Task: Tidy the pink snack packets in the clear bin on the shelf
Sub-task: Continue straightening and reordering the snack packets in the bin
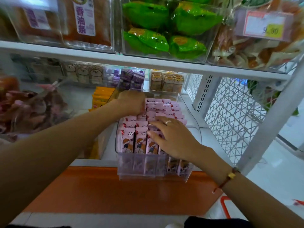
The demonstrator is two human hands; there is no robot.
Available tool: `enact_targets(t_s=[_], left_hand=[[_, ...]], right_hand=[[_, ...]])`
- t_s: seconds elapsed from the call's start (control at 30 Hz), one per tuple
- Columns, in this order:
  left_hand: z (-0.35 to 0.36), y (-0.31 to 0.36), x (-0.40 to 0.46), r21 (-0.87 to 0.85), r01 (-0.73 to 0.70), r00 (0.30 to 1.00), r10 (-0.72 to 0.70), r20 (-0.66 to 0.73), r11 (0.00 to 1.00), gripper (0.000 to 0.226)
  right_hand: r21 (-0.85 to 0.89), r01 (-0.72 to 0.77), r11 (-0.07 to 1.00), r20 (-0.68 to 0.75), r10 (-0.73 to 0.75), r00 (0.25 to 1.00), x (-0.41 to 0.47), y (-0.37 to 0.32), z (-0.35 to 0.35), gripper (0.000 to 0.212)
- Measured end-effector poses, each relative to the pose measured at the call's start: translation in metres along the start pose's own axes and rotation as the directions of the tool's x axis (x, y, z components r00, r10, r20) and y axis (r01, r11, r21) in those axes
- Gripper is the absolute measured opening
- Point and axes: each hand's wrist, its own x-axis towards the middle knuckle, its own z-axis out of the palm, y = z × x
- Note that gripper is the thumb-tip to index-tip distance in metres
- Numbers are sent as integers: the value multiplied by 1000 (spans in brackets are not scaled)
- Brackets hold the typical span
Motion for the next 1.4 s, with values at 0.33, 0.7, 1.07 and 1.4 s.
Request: enact_targets(t_s=[0.33, 0.7, 1.07, 1.4], left_hand=[[-11, -8, -34, -723, 54, 844, -419, -336, 689, 18], [-28, 15, -119, -944, -322, 800, -513, -311, 70, 10], [-6, 16, -132, -922, -189, 915, -281, -290, 339, 42], [-5, 20, -131, -745, -208, 871, -226, -437, 634, 43]], right_hand=[[11, -2, 1000, 14, 1, 1000, 1, 1, 0, 51], [674, 142, 725, -290, 83, 953, -2, -56, -32, 63], [996, -56, 64, 33, 327, 945, 2, -48, -25, 35], [996, 55, 73, -73, 272, 960, -4, -50, -30, 5]])
